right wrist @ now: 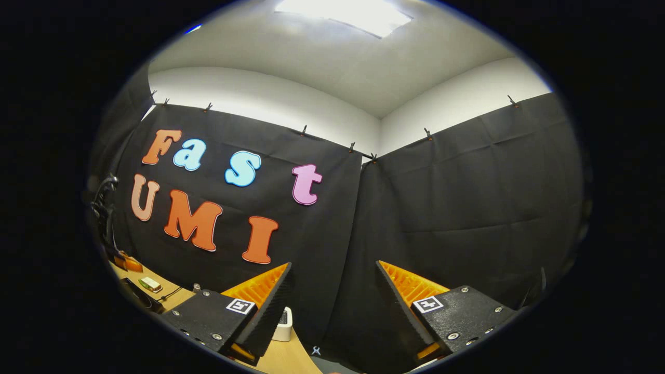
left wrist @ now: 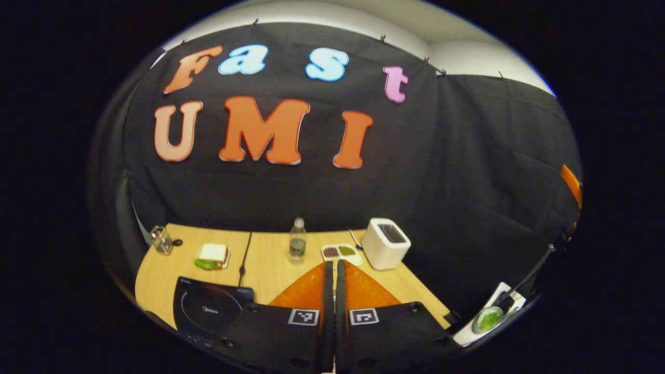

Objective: First push the handle of the pot to place it horizontally, then grasp the pot with both hands and set it on the induction cooktop.

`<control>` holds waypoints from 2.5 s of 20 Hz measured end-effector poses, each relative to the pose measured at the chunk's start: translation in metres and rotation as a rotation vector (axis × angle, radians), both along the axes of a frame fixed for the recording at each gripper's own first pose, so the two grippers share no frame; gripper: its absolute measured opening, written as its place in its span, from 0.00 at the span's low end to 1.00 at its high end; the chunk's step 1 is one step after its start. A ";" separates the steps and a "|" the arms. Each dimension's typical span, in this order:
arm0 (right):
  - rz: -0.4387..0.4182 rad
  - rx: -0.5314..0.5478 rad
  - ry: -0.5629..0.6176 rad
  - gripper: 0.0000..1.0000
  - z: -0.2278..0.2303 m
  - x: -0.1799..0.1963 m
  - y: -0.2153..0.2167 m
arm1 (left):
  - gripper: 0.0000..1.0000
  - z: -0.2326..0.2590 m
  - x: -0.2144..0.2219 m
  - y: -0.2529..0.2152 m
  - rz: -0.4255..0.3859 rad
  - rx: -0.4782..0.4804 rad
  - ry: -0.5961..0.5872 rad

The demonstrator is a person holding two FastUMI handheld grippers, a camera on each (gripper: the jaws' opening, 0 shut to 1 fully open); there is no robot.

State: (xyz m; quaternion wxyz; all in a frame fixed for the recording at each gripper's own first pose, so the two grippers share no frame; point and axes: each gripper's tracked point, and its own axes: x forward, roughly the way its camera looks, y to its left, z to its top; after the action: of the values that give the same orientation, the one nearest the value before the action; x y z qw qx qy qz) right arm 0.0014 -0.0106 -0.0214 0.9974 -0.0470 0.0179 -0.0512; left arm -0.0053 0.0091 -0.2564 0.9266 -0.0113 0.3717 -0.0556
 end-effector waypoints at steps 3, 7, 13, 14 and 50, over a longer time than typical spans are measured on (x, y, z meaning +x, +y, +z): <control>-0.008 0.002 0.017 0.95 -0.007 -0.003 -0.011 | 0.07 -0.052 -0.036 -0.001 0.013 -0.010 0.197; -0.021 0.009 0.036 0.95 -0.016 -0.004 -0.021 | 0.08 -0.108 -0.086 -0.009 0.048 -0.021 0.434; -0.042 0.020 0.051 0.95 -0.024 -0.005 -0.030 | 0.08 -0.153 -0.143 -0.004 0.093 -0.019 0.690; -0.045 0.018 0.054 0.95 -0.025 -0.007 -0.031 | 0.08 -0.160 -0.153 -0.005 0.099 -0.025 0.725; -0.092 0.041 0.160 0.95 -0.067 -0.017 -0.037 | 0.08 -0.252 -0.247 0.025 0.271 0.019 1.079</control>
State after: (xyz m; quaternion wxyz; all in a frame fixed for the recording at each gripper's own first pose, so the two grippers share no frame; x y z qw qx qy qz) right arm -0.0155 -0.0480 -0.0880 0.9901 -0.0298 0.1006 -0.0928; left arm -0.2525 0.0337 -0.5085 0.6038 -0.0773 0.7892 0.0811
